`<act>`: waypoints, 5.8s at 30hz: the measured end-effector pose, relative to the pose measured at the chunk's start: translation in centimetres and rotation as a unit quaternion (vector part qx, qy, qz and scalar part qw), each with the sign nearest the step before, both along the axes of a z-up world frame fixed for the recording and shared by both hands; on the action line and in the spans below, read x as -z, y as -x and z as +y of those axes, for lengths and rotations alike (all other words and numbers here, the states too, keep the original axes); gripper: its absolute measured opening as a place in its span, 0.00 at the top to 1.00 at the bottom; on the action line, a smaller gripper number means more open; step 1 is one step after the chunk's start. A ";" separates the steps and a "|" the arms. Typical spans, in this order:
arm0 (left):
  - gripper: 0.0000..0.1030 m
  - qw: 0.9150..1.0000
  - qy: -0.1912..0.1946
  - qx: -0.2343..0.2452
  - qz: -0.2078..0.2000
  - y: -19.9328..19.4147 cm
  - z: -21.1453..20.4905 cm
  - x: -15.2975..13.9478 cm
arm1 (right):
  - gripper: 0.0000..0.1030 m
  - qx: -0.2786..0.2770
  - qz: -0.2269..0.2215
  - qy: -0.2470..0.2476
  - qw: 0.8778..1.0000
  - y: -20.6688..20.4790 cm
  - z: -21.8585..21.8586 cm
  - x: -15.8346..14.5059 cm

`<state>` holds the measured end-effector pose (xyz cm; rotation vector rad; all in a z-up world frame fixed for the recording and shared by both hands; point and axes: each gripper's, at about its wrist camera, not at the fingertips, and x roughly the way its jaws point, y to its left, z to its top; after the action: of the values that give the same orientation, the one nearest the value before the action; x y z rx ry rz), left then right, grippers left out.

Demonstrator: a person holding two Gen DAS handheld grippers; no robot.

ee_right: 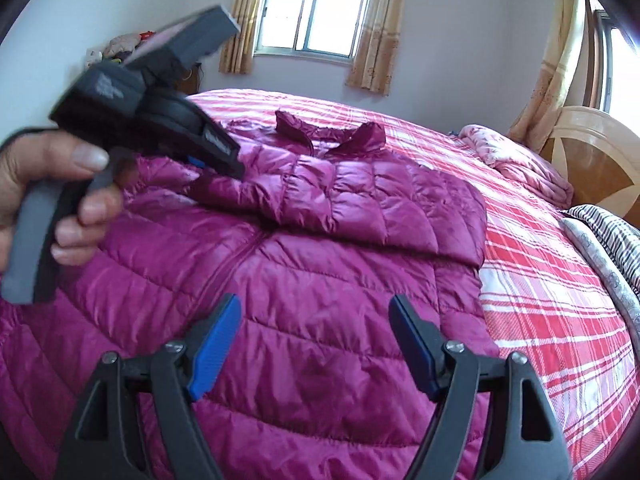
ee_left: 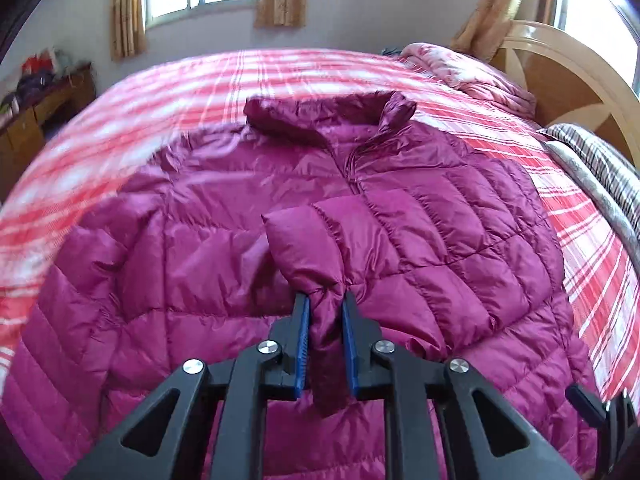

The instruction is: Fold large clothes

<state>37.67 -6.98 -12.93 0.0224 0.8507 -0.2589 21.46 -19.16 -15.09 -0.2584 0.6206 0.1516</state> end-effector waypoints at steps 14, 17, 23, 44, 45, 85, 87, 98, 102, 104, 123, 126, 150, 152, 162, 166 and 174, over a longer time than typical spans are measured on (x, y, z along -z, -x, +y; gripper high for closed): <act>0.90 0.999 -0.029 0.012 -0.009 6.5 2.3 1.3 | 0.21 0.014 0.031 -0.017 0.999 -1.3 -1.1 1.0; 0.89 0.998 -0.057 -0.001 -0.032 6.5 2.1 1.3 | 0.20 0.014 0.036 -0.029 0.999 -1.4 -1.4 1.0; 0.71 0.997 -0.066 -0.002 -0.029 5.4 3.7 -0.4 | 0.20 0.019 0.041 -0.049 0.998 -1.5 -3.2 -1.2; 0.18 0.995 -0.082 -0.021 -0.050 1.2 1.6 2.8 | 0.51 0.137 0.083 -0.120 0.980 -17.0 -10.9 -0.9; 0.18 0.996 -0.072 -0.022 -0.046 1.2 1.9 3.0 | 0.50 0.137 0.090 -0.121 0.979 -16.9 -10.8 -0.5; 0.08 0.996 -0.068 -0.062 -0.010 -1.6 3.3 4.1 | 0.49 0.179 0.117 -0.087 0.973 -19.5 -9.5 -2.7; 0.08 0.996 -0.065 -0.062 -0.008 -1.8 3.3 4.2 | 0.29 0.154 0.106 -0.101 0.977 -17.4 -7.8 -3.7; 0.08 0.998 -0.023 -0.063 -0.009 -1.1 4.7 3.8 | 0.28 0.102 0.114 -0.059 0.986 -14.3 -2.1 1.2; 0.08 0.998 -0.019 -0.061 -0.019 1.0 6.0 2.7 | 0.26 0.102 0.110 -0.054 0.987 -14.4 -2.1 1.3; 0.08 0.996 -0.044 -0.058 -0.049 3.4 7.0 1.6 | 0.26 0.101 0.110 -0.058 0.987 -14.3 -2.3 1.2; 0.08 0.955 -0.098 -0.274 -0.052 15.1 26.9 1.7 | 0.22 0.109 0.095 -0.041 0.989 -13.5 -1.9 1.2; 0.08 0.958 -0.076 -0.276 -0.027 14.6 27.5 2.7 | 0.22 0.110 0.094 -0.040 0.989 -13.4 -1.8 1.2; 0.82 0.955 -0.126 -0.156 -0.220 12.0 23.5 -13.8 | 0.21 0.088 0.052 -0.047 0.994 -8.1 -4.4 -2.1; 0.82 0.955 -0.138 -0.128 -0.228 11.3 20.9 -14.4 | 0.21 0.084 0.056 -0.041 0.994 -7.5 -4.5 -1.9; 0.82 0.965 -0.131 0.002 -0.227 8.1 6.3 -14.5 | 0.21 0.094 0.035 -0.024 0.995 -4.9 -6.7 -0.5; 0.82 0.961 -0.143 0.055 -0.232 7.7 -0.2 -13.8 | 0.21 0.103 0.044 -0.065 0.992 -4.9 -8.1 0.3; 0.82 0.965 -0.153 0.089 -0.196 5.5 -7.5 -8.2 | 0.21 0.108 0.053 -0.075 0.990 -5.1 -8.3 1.1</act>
<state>32.21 -14.46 -4.68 0.4281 0.4865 -0.2790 26.57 -27.41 -16.15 -0.0372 0.7353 0.0034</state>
